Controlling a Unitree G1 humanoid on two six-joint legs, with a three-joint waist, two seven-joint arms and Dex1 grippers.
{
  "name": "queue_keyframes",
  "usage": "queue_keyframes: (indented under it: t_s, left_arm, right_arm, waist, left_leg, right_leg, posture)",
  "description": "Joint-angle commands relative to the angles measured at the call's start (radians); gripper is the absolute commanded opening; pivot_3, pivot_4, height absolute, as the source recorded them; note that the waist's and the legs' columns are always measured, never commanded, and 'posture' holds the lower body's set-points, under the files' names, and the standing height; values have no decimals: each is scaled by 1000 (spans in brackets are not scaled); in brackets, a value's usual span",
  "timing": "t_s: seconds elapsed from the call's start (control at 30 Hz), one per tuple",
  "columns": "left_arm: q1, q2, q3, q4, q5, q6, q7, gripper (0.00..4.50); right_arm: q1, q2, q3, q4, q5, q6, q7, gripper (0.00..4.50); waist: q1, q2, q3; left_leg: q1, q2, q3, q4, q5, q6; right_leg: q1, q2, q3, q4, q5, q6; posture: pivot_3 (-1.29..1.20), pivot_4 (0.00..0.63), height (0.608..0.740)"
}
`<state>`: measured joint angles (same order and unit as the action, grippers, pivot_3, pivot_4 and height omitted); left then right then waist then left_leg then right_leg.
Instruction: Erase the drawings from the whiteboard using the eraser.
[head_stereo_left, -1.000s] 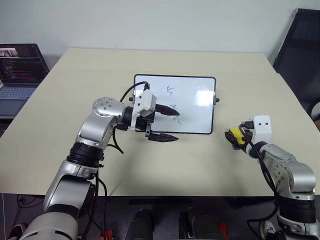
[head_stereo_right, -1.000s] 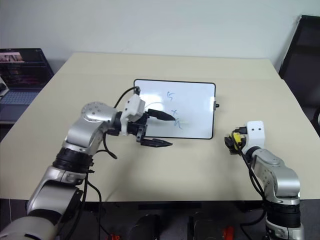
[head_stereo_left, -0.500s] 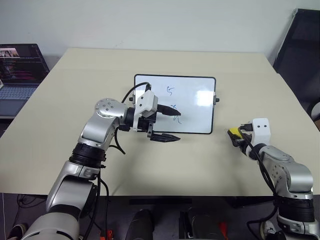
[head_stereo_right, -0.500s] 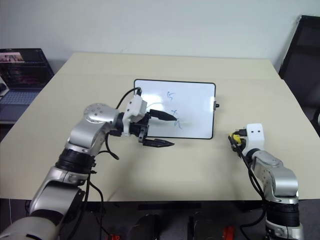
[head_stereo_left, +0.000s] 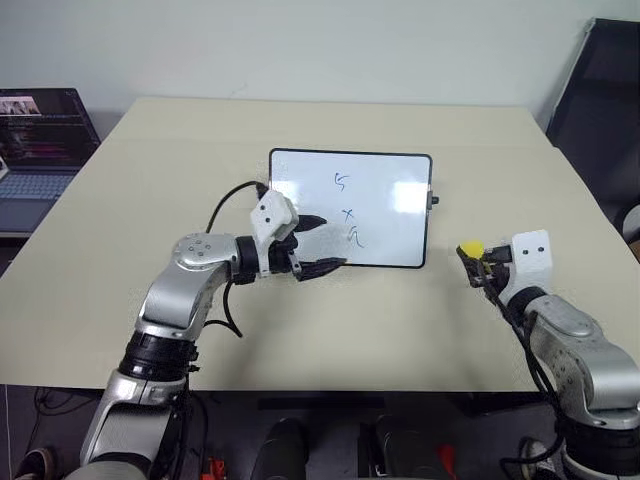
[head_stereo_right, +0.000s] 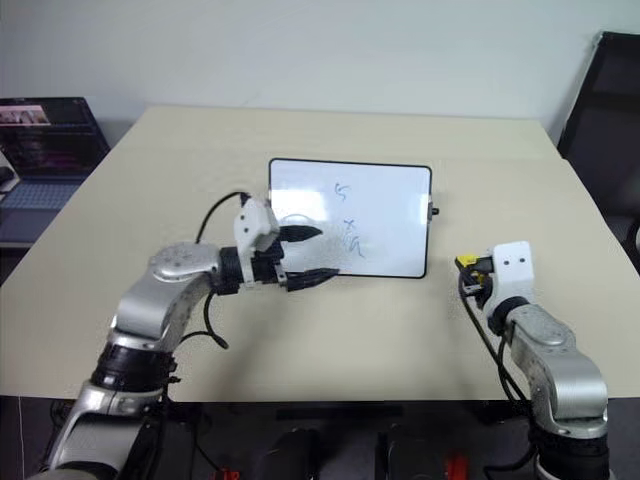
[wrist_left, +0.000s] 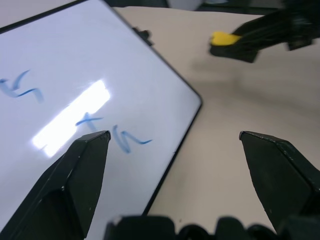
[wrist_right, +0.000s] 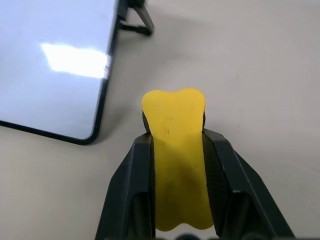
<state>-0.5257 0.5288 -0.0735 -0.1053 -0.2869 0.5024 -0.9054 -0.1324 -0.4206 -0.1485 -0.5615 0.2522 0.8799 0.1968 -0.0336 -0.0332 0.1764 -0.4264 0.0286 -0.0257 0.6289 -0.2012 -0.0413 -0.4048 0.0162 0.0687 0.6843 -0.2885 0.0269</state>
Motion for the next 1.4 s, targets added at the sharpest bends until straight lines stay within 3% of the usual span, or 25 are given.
queue_keyframes:
  t_s: [0.03, 0.23, 0.53, 0.87, 1.13, 1.4]
  left_arm:
    - [9, 13, 38, -82, 33, 95, 128, 4500]
    - [-13, 39, 55, -107, 42, 202, 219, 4500]
    - [-98, 66, 24, -70, 77, 250, 261, 4500]
    - [-116, 65, 5, -73, 78, 269, 272, 4500]
    - [-100, 78, 5, -72, 80, 251, 258, 4500]
    - [-82, 82, 5, -71, 82, 227, 253, 4500]
  right_arm:
    - [-18, 4, 54, -88, 6, -33, 23, 951]
    - [-198, -11, 180, -12, -38, -87, 66, 951]
    - [-668, 88, 429, 512, -210, -372, 180, 951]
    - [-908, 197, 479, 993, -330, -606, 223, 951]
    - [-1001, 235, 469, 1264, -393, -742, 215, 951]
    - [-959, 226, 491, 1271, -433, -730, 312, 951]
  waist:
    - [-1, 0, 0]
    - [-3, 0, 0]
    - [-10, 0, 0]
    - [-7, 0, 0]
    - [-13, 0, 0]
    - [-19, 0, 0]
  left_leg:
    - [0, 0, 0, 0, 0, 0]
    - [3, -1, 2, 1, 0, 0]
    - [6, -1, 2, 1, 1, 0]
    - [2, -1, 1, 1, 1, 0]
    - [2, -1, 1, 0, 1, 0]
    - [6, -1, 1, 1, 1, 0]
  right_leg:
    - [0, 0, 0, 0, 0, 0]
    - [0, 0, 1, 5, 0, 1]
    - [0, 0, 1, 8, 3, -4]
    - [-1, -2, -1, 7, 4, -5]
    - [-1, -2, 0, 8, 4, -5]
    - [-1, -2, 1, 12, 4, -6]
  posture:
    - [0, 150, 740]
    - [0, 150, 740]
    - [0, 150, 740]
    - [0, 150, 740]
    - [0, 150, 740]
    - [0, 150, 740]
